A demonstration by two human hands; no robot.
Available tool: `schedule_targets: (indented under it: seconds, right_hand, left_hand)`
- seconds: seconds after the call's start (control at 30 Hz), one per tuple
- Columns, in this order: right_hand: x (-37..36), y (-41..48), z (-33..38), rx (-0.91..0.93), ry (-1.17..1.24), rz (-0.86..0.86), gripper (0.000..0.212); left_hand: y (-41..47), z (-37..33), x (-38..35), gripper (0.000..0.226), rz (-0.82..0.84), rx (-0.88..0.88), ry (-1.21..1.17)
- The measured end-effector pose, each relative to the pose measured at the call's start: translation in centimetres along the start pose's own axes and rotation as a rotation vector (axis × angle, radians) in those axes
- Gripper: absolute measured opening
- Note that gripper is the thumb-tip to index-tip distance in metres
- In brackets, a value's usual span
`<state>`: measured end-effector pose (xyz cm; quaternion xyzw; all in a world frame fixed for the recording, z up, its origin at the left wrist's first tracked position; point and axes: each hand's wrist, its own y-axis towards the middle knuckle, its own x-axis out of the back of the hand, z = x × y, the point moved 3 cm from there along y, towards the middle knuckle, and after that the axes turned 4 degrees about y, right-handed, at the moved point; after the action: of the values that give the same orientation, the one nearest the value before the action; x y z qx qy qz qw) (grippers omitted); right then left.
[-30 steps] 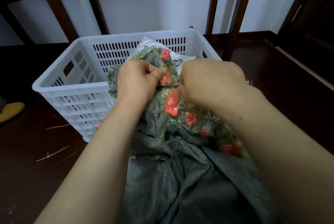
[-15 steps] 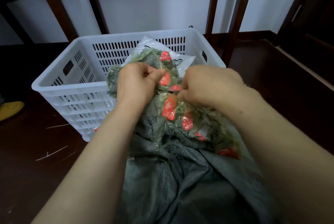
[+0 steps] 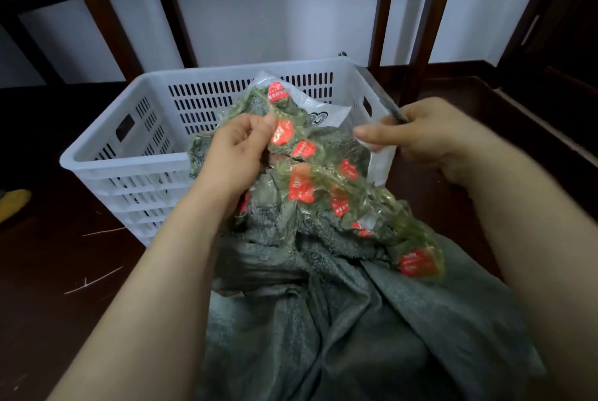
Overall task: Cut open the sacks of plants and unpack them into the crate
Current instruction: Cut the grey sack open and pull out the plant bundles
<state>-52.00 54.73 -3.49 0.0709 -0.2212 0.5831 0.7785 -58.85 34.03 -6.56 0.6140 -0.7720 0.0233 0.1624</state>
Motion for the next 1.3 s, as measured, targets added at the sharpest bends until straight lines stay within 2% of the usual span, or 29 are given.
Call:
schedule_targets:
  seconds: [0.03,0.07,0.13,0.17,0.3,0.37,0.4,0.43,0.5,0.53,0.6,0.67,0.77,0.83,0.93,1.03,1.13,1.2,1.3]
  right_hand:
    - [-0.7,0.3,-0.4,0.008,0.044,-0.003,0.063]
    - [-1.7,0.4,-0.7,0.004,0.077,0.032,0.062]
    - [-3.0,0.7,-1.1,-0.012,0.167,0.069,0.041]
    - [-3.2,1.0,-1.2,-0.004,0.233,0.031,0.034]
    - [-2.3,1.6,-0.4,0.121,0.447,-0.147,0.009]
    - [-2.5,1.4,0.1,0.155,0.448,-0.131,0.013]
    - [-2.7,1.3,0.2,0.157,0.436,-0.125,0.016]
    - [-2.8,1.4,0.1,0.157,0.433,-0.124,0.017]
    - [-2.9,1.4,-0.2,0.142,0.493,-0.131,0.011]
    - [-2.7,1.5,-0.2,0.130,0.528,-0.142,0.009]
    - [-2.3,1.9,-0.8,0.126,0.514,-0.189,0.007]
    - [-2.2,2.5,-1.8,0.147,0.440,-0.272,0.006]
    - [-2.7,2.9,-2.2,0.196,0.316,-0.305,0.014]
    - [-2.8,3.1,-1.9,0.211,0.293,-0.274,0.019]
    - [-3.2,2.8,-1.4,0.201,0.360,-0.181,0.023]
    - [-3.0,2.0,-0.8,0.169,0.294,-0.124,0.027]
    - [-0.8,0.6,1.5,0.285,-0.064,-0.220,0.019]
    - [0.5,-0.9,3.3,0.320,-0.289,-0.095,0.024]
    - [1.2,-3.0,4.1,0.235,-0.547,0.161,0.033]
  left_hand:
    - [0.0,-0.3,-0.3,0.023,0.033,0.004,-0.059]
    - [-0.1,-0.6,-0.6,0.023,0.069,0.012,-0.124]
    - [-0.4,-1.2,-1.0,0.034,0.135,0.050,-0.192]
    - [-0.6,-1.7,-1.0,0.041,0.153,0.066,-0.129]
    - [-1.3,-3.8,-0.5,0.075,0.267,0.098,0.632]
    - [-1.2,-4.4,-1.0,0.061,0.291,0.025,1.004]
    - [-1.1,-4.7,-1.4,0.052,0.259,-0.037,1.071]
    - [-1.0,-4.7,-1.8,0.043,0.208,-0.086,1.015]
    - [-1.3,-4.3,-2.6,0.019,0.133,-0.059,0.582]
    - [-1.3,-3.8,-3.0,0.011,0.150,-0.003,0.353]
    - [-1.3,-2.8,-3.6,0.016,0.229,0.117,0.101]
    - [-1.2,-1.8,-3.7,0.024,0.279,0.232,0.026]
    - [-1.2,-1.3,-3.3,0.052,0.329,0.375,-0.072]
    - [-1.3,-1.2,-3.4,0.045,0.352,0.438,-0.215]
    - [-1.2,-0.7,-3.9,0.040,0.236,0.440,-0.248]
    - [-1.4,-0.6,-4.5,0.020,0.074,0.415,-0.313]
    - [-1.0,-0.6,-4.4,0.018,-0.038,0.251,-0.233]
    - [-0.6,-0.2,-4.1,0.025,-0.111,0.172,-0.119]
    - [-0.3,0.2,-3.8,0.026,-0.177,0.077,0.070]
